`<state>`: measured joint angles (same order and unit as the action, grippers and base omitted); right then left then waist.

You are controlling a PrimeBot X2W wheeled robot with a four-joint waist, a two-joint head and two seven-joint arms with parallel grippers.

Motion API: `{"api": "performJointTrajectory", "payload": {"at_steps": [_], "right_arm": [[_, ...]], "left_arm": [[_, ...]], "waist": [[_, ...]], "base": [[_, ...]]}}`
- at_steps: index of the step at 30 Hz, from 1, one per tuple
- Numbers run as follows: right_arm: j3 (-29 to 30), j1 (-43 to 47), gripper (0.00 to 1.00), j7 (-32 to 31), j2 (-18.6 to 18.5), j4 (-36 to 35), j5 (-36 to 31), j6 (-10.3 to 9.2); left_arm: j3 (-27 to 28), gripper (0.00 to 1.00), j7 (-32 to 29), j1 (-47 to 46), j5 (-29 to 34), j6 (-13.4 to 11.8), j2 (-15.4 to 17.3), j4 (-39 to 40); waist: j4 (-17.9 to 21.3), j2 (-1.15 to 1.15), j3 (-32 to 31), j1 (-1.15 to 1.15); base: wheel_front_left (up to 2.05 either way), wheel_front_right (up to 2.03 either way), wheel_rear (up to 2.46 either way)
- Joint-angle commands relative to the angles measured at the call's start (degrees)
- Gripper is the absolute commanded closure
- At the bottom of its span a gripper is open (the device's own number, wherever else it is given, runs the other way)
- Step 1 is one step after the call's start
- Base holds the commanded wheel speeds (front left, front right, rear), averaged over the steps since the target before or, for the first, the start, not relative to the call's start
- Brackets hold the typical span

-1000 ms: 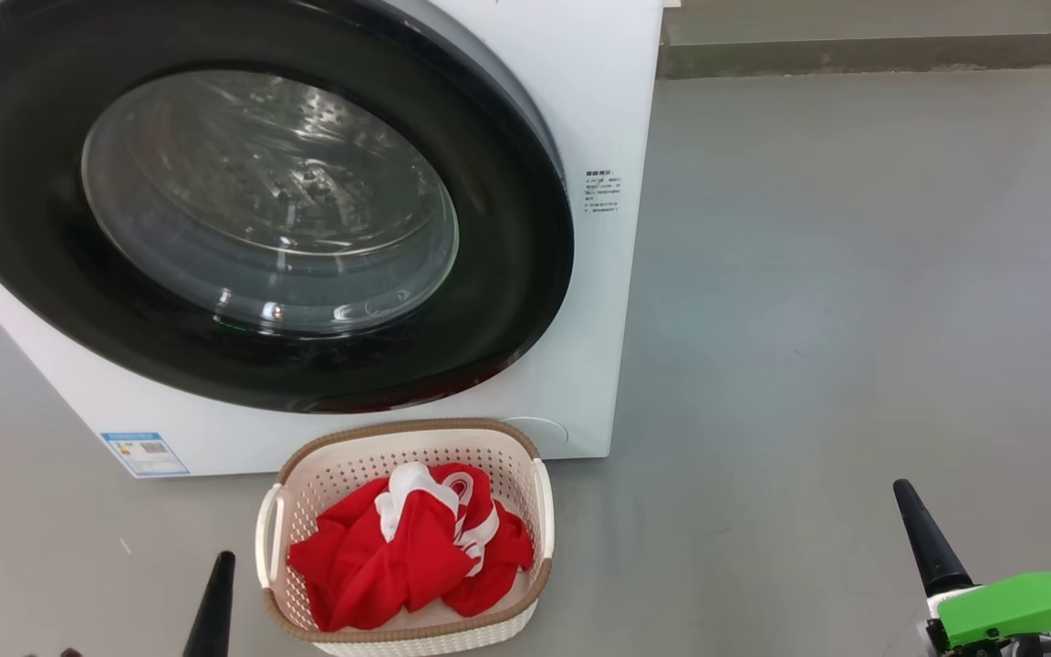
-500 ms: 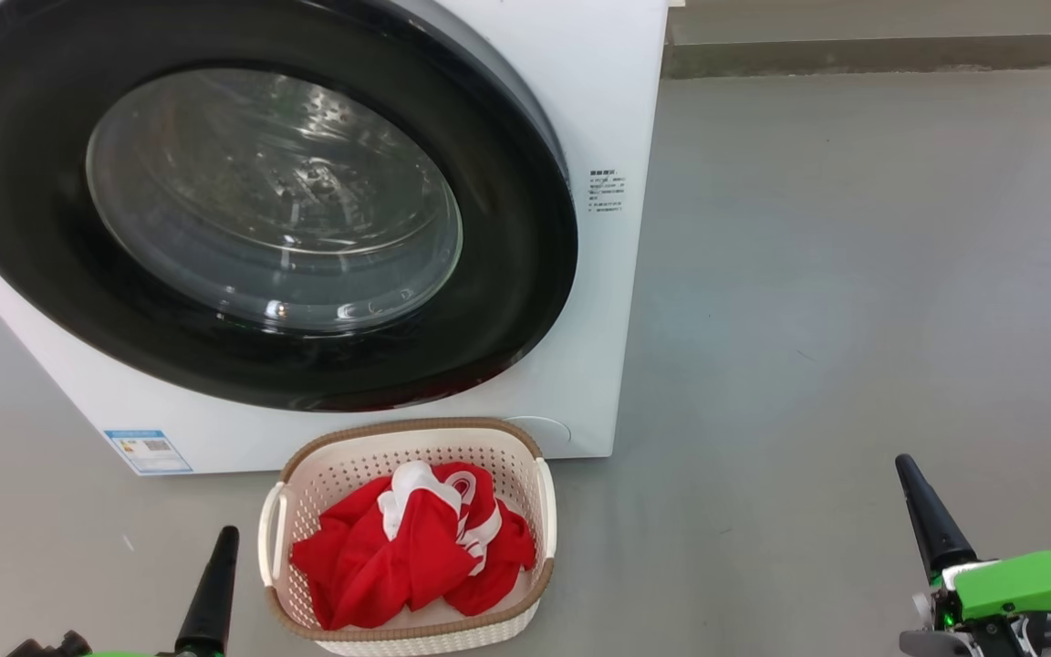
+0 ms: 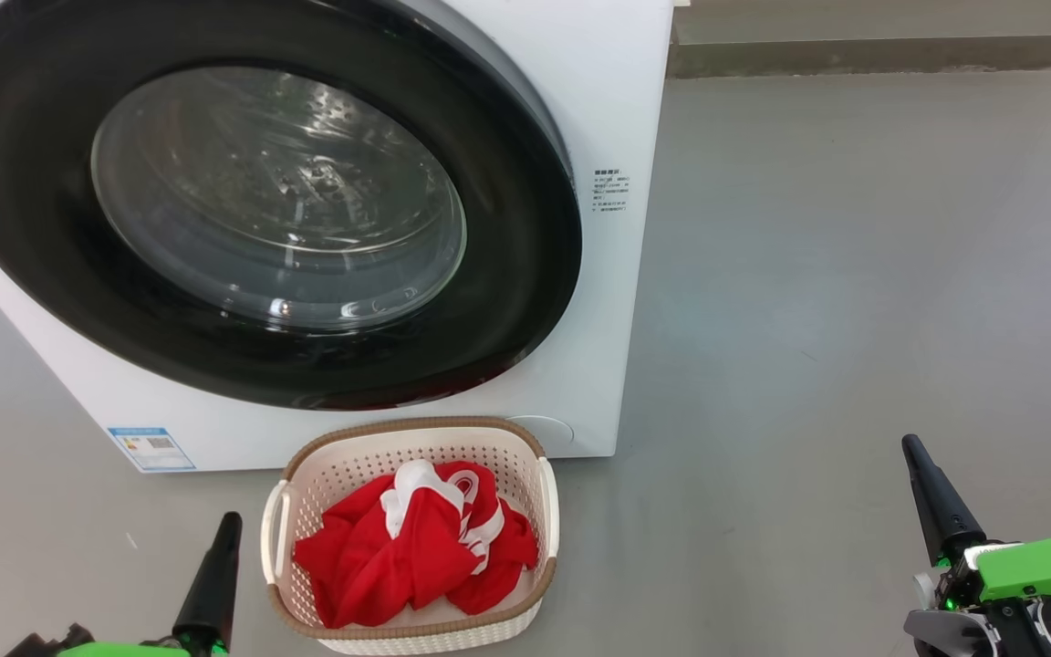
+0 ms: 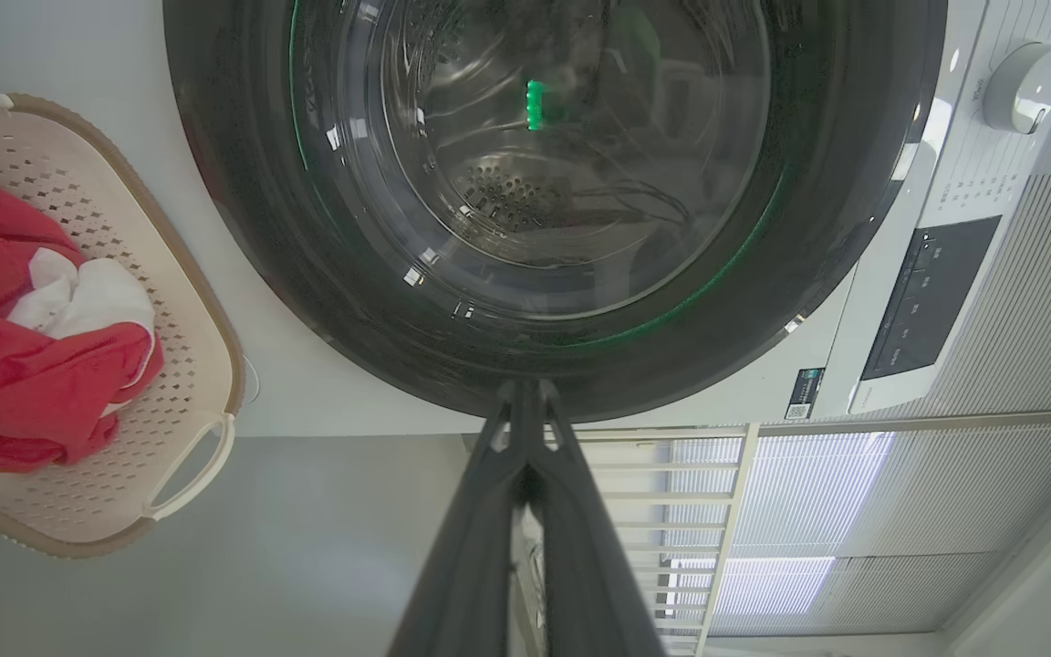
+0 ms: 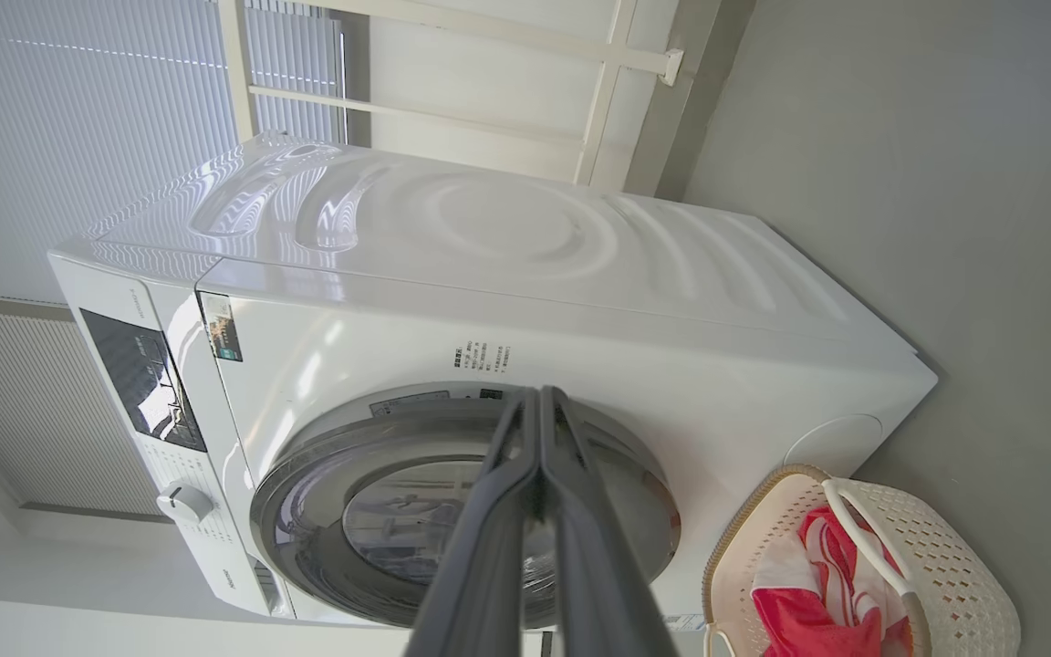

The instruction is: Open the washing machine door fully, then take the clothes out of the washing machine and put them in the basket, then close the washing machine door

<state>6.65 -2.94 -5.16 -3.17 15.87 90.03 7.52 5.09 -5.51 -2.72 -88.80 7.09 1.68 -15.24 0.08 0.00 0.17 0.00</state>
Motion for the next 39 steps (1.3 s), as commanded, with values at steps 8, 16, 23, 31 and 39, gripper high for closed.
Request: {"api": "performJointTrajectory", "payload": {"at_steps": [8, 16, 23, 31, 39], "right_arm": [[-0.5, -3.2, 1.0, -1.03, -0.01, -1.87, 2.44, -0.03], [-0.45, -3.21, 1.0, -1.07, 0.03, -1.86, 2.4, -0.03], [-0.41, -3.21, 1.0, -1.1, 0.05, -1.86, 2.37, -0.03], [-0.37, -3.22, 1.0, -1.13, 0.08, -1.86, 2.34, -0.03], [-0.34, -3.22, 1.0, -1.16, 0.1, -1.86, 2.31, -0.03]], "left_arm": [[1.45, 1.0, -0.99, -3.47, -3.35, 0.4, 1.2, 1.2], [1.44, 1.0, -0.99, -3.47, -3.36, 0.4, 1.2, 1.2], [1.44, 1.0, -0.99, -3.47, -3.36, 0.4, 1.2, 1.2], [1.44, 1.0, -0.99, -3.47, -3.36, 0.4, 1.2, 1.2], [1.44, 1.0, -0.98, -3.47, -3.36, 0.4, 1.2, 1.2]], "waist": [[-0.08, 0.0, 0.01, 0.0], [-0.08, 0.0, 0.01, 0.0], [-0.08, 0.0, 0.01, 0.0], [-0.08, 0.0, 0.01, 0.0], [-0.08, 0.0, 0.01, 0.0]], "base": [[0.0, 0.0, 0.0], [0.0, 0.0, 0.0], [0.0, 0.0, 0.0], [0.0, 0.0, 0.0], [0.0, 0.0, 0.0]]}}
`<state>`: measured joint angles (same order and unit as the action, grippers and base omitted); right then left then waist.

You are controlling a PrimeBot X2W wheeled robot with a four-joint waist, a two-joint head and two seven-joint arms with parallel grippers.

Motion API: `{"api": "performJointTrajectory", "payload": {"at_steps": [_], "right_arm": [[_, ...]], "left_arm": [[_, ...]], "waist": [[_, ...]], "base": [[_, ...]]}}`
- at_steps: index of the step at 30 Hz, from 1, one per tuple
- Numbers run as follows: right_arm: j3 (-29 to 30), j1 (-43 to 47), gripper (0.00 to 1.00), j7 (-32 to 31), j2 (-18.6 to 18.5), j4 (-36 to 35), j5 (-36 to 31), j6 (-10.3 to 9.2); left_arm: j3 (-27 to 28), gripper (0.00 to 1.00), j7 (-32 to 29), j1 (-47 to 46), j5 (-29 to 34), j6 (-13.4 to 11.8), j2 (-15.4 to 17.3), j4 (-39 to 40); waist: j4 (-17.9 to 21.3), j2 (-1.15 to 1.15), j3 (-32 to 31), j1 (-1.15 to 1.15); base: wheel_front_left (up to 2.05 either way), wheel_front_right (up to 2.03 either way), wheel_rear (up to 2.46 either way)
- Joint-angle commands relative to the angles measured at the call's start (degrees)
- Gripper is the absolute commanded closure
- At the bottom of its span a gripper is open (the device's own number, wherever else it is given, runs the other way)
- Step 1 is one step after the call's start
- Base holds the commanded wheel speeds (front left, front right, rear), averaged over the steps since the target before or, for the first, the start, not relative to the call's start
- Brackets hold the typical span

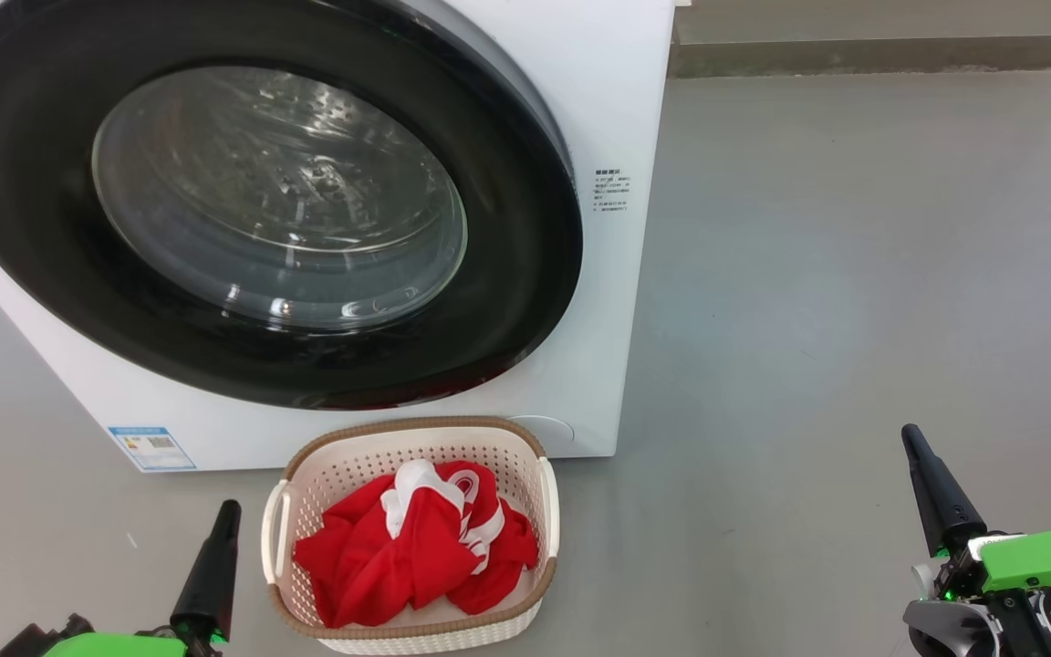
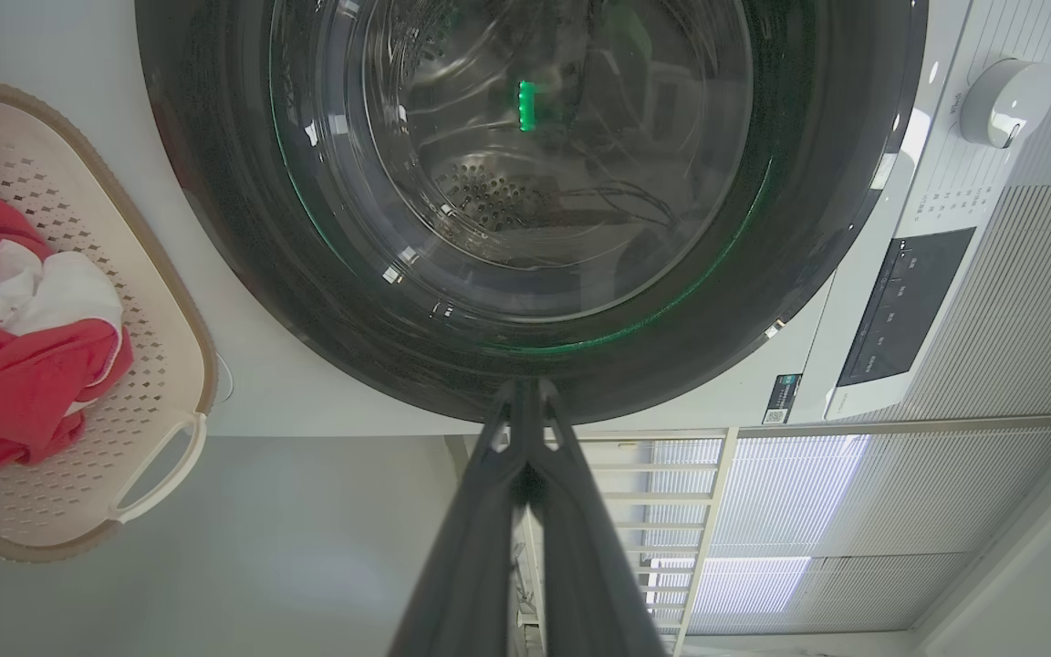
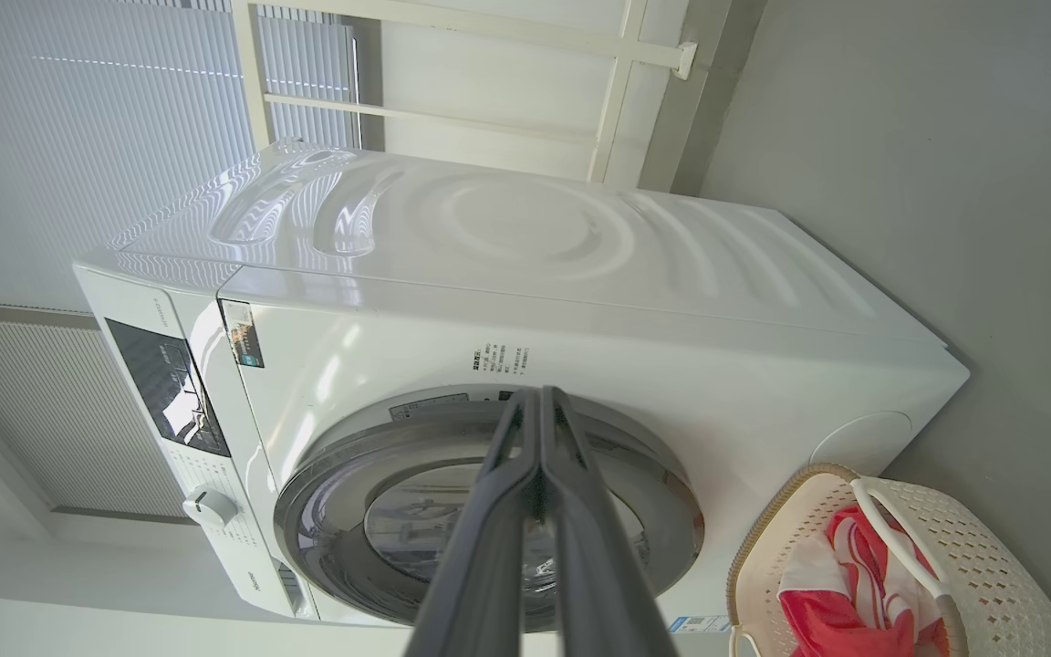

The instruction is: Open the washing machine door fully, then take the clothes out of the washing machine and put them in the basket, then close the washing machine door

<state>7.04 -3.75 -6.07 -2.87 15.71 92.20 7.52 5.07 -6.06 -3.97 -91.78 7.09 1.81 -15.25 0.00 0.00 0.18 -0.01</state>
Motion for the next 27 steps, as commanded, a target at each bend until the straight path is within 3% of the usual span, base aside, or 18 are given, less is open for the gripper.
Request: {"api": "performJointTrajectory", "payload": {"at_steps": [1, 27], "right_arm": [[-0.72, -2.41, 1.0, -0.25, -0.19, -1.69, 0.13, -0.03], [-0.63, -2.42, 1.0, -0.33, -0.13, -1.69, 0.05, -0.03]], "left_arm": [[1.46, 1.0, -0.44, -2.22, -0.38, 0.4, 1.07, 1.21], [1.45, 1.0, -0.43, -2.21, -0.39, 0.4, 1.07, 1.21]], "waist": [[0.0, 0.0, 0.0, 0.01], [0.0, 0.0, 0.0, 0.01]], "base": [[0.0, 0.0, 0.0], [0.0, 0.0, 0.0]]}}
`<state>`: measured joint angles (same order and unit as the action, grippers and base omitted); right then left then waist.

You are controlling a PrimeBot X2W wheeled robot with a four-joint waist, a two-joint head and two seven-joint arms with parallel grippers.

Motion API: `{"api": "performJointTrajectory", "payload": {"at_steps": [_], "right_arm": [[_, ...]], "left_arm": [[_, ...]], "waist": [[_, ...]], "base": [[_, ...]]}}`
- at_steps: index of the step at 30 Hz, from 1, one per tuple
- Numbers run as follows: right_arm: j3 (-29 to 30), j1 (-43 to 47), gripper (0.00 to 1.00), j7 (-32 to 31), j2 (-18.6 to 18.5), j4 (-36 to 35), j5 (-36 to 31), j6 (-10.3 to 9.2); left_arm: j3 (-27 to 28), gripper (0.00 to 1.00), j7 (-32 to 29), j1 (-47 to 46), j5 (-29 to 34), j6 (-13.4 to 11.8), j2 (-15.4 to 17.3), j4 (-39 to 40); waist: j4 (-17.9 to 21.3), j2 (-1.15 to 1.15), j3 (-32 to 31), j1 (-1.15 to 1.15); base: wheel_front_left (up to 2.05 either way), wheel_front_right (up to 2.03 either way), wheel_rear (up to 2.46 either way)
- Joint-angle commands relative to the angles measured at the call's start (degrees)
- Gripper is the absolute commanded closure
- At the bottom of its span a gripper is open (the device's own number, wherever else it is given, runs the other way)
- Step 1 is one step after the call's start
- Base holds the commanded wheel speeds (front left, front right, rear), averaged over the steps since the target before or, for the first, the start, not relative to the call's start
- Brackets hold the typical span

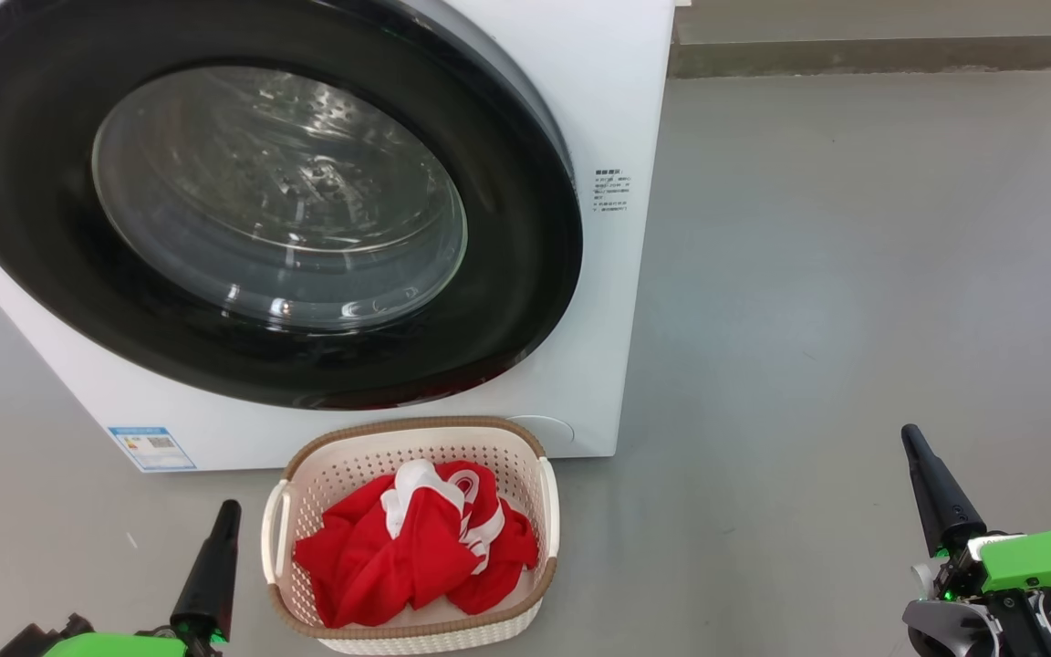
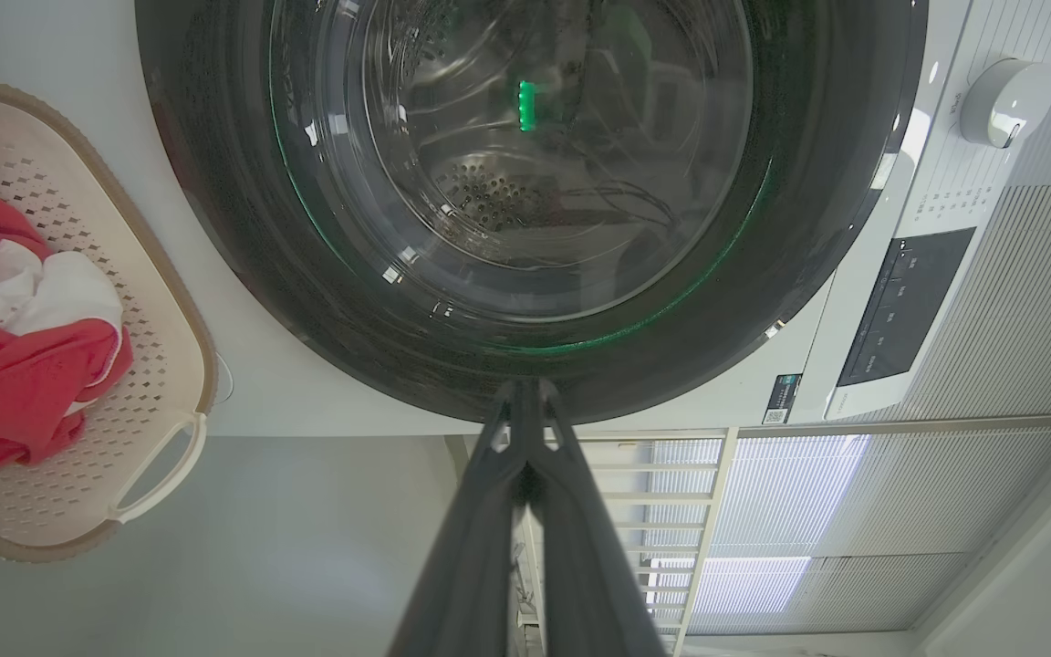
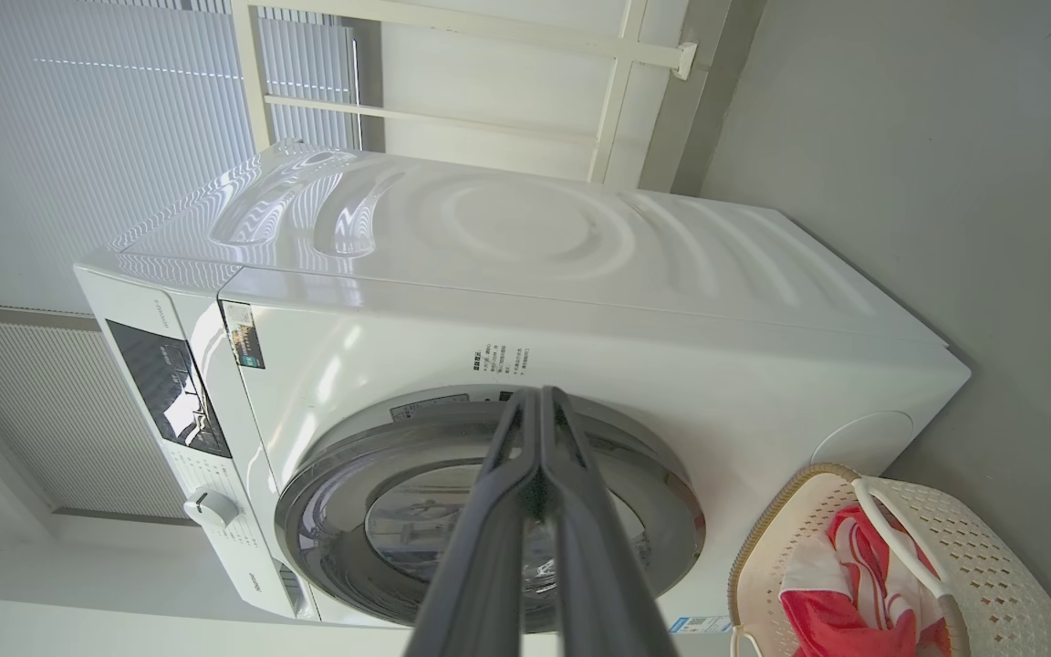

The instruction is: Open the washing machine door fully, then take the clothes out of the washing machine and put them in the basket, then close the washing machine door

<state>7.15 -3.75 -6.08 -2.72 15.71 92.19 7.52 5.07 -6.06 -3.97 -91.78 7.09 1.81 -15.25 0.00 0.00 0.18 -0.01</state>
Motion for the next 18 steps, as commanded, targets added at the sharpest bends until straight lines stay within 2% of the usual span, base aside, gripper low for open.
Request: {"api": "performJointTrajectory", "payload": {"at_steps": [1, 18], "right_arm": [[-0.74, -2.42, 1.0, -0.32, -0.28, -1.69, 0.06, -0.03], [-0.7, -2.43, 1.0, -0.35, -0.25, -1.69, 0.03, -0.03]], "left_arm": [[1.45, 1.0, -0.43, -2.21, -0.39, 0.4, 1.07, 1.21], [1.45, 1.0, -0.43, -2.21, -0.39, 0.4, 1.07, 1.21]], "waist": [[0.0, 0.0, 0.0, 0.0], [0.0, 0.0, 0.0, 0.0]], "base": [[0.0, 0.0, 0.0], [0.0, 0.0, 0.0]]}}
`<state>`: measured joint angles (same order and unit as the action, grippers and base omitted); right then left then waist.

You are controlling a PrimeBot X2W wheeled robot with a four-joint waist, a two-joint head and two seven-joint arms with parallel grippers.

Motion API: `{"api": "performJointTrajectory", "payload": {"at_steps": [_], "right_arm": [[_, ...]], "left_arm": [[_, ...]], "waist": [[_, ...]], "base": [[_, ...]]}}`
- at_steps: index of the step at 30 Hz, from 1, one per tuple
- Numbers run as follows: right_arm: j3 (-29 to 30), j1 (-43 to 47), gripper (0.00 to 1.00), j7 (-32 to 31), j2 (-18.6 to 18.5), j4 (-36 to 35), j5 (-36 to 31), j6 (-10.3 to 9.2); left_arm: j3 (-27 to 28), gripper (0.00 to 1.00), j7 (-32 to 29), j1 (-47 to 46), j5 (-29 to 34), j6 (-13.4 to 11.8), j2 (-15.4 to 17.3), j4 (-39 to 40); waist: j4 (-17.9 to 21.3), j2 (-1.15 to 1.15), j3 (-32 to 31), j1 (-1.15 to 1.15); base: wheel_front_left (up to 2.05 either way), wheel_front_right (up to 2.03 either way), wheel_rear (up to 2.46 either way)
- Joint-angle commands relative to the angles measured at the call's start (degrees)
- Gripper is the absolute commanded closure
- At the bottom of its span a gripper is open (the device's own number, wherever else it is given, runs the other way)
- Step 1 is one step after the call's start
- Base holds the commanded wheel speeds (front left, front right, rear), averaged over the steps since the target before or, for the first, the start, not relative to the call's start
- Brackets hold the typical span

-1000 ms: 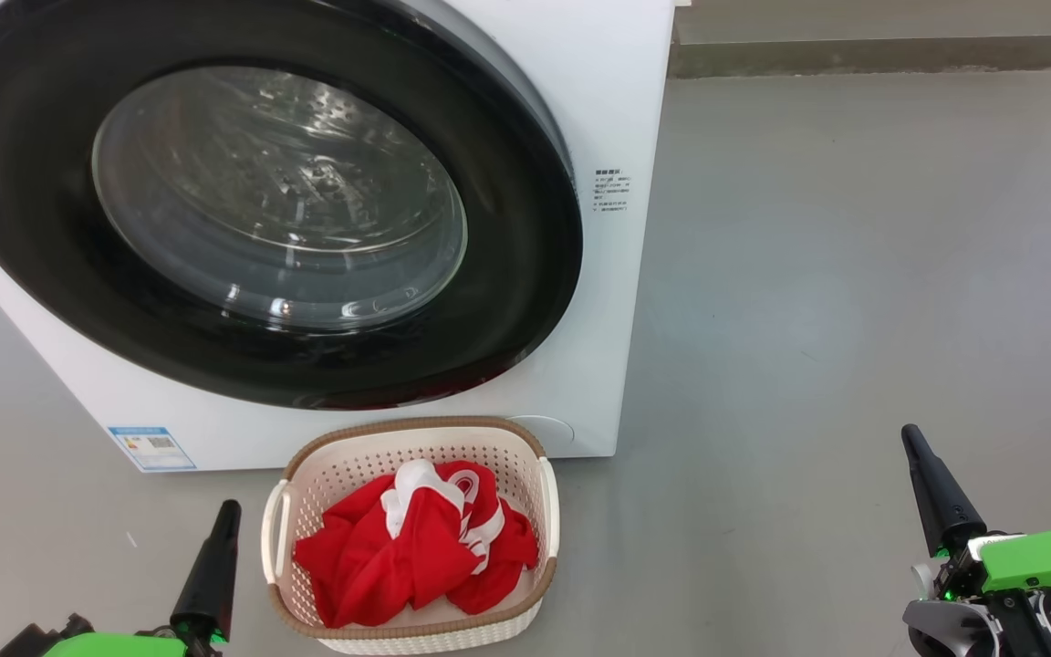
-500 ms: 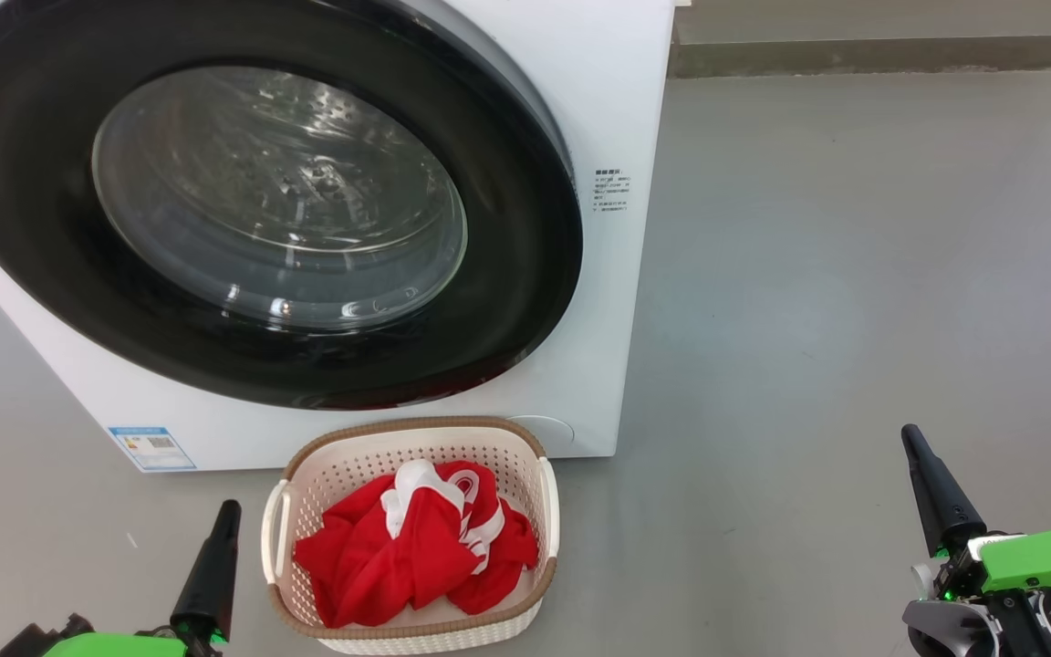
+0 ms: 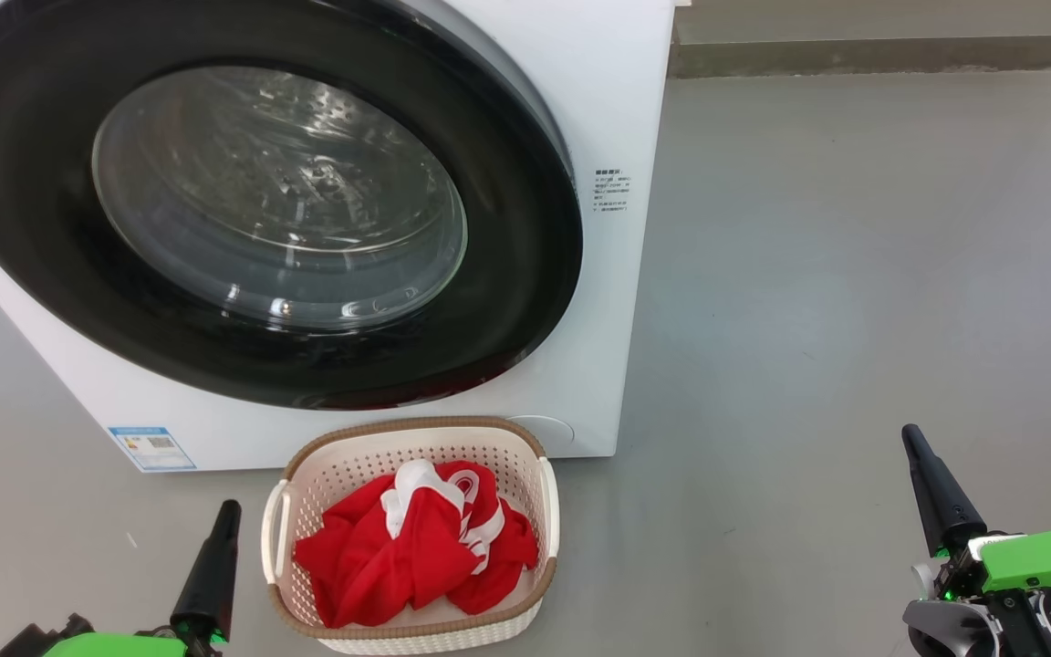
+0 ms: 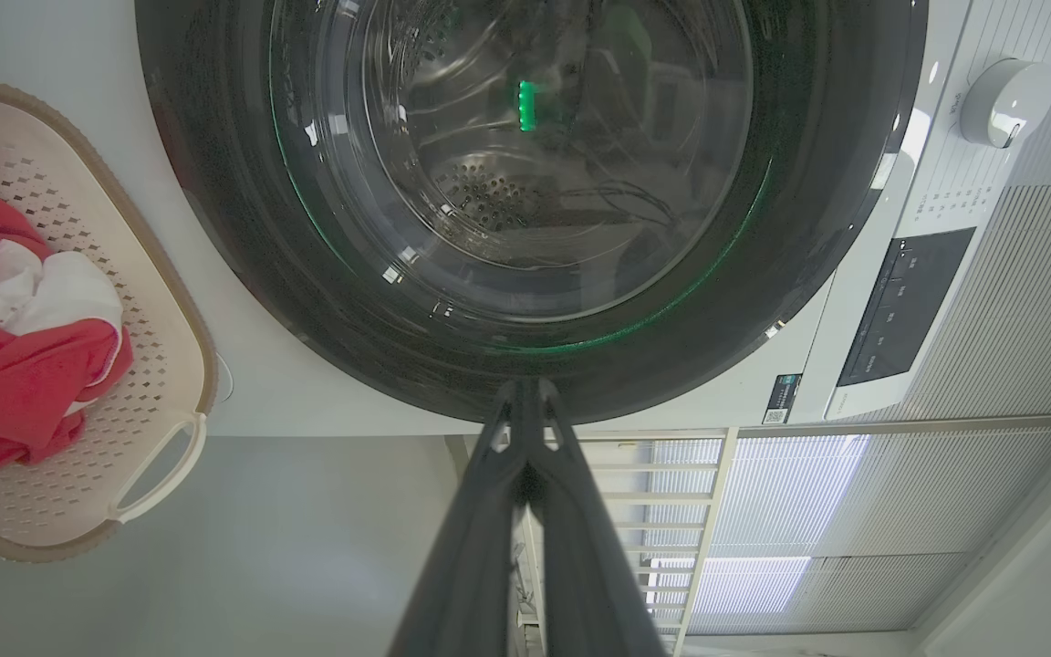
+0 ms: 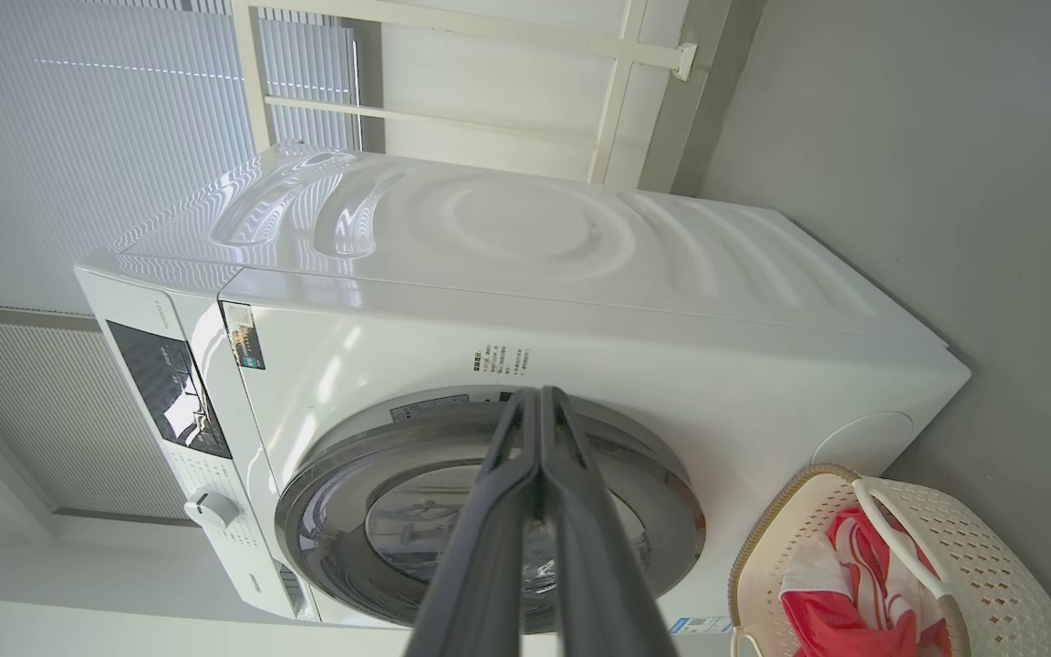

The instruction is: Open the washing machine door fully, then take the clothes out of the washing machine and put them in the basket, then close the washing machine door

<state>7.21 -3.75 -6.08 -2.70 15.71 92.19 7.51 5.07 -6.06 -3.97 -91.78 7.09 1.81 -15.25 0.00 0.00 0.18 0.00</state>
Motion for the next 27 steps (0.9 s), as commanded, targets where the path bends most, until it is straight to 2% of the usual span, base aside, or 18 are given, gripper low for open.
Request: {"api": "performJointTrajectory", "payload": {"at_steps": [1, 27], "right_arm": [[-0.76, -2.43, 1.0, -0.35, -0.27, -1.69, 0.03, -0.02], [-0.71, -2.43, 1.0, -0.39, -0.24, -1.68, -0.01, -0.02]], "left_arm": [[1.45, 1.0, -0.43, -2.21, -0.39, 0.4, 1.07, 1.21], [1.45, 1.0, -0.43, -2.21, -0.39, 0.4, 1.07, 1.21]], "waist": [[0.0, 0.0, 0.0, 0.0], [0.0, 0.0, 0.0, 0.0]], "base": [[0.0, 0.0, 0.0], [0.0, 0.0, 0.0]]}}
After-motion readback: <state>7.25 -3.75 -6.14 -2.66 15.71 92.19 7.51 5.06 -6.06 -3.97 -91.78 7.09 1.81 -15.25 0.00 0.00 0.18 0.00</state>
